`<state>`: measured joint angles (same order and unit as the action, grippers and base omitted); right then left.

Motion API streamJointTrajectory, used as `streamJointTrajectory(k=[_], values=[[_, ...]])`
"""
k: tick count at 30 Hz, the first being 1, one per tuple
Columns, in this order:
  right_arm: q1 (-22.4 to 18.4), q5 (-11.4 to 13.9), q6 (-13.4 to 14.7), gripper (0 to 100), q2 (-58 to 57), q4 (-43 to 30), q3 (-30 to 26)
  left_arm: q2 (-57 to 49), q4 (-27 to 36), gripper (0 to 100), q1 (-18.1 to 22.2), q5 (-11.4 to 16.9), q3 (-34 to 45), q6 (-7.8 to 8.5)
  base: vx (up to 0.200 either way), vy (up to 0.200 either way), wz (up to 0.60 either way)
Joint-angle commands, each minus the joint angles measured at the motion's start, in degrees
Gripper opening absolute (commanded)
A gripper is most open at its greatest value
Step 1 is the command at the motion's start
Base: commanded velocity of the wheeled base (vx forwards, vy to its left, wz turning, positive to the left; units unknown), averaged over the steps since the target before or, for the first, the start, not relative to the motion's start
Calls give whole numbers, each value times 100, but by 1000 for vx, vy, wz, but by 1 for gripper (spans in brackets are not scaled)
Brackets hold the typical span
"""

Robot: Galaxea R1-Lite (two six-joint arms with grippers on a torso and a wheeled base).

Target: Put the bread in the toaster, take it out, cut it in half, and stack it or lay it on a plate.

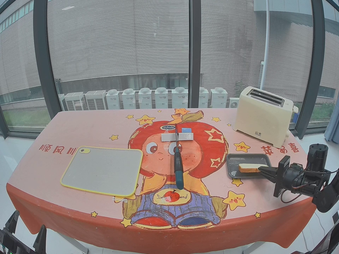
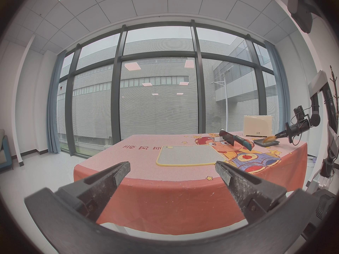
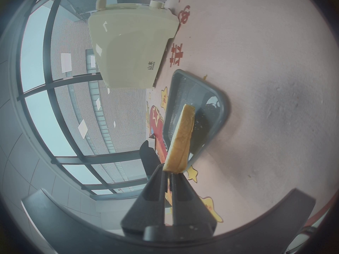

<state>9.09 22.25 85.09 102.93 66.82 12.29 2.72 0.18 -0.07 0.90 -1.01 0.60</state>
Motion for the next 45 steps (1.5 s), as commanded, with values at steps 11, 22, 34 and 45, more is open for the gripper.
streamJointTrajectory(k=[11,22,34,45], values=[[110,-54,-924,0,-352,-20,-25,9,-1,100,-1,-2,101,2,0,0,0],[198,-546,-2471,0,-370,-28,-69,9,-1,100,-1,-2,101,2,0,0,0],[224,-1109,-4035,0,-537,-20,-218,9,-1,100,-1,-2,101,2,0,0,0],[224,-1117,-5196,0,-730,-28,-297,9,-1,100,-1,6,101,2,0,0,0]])
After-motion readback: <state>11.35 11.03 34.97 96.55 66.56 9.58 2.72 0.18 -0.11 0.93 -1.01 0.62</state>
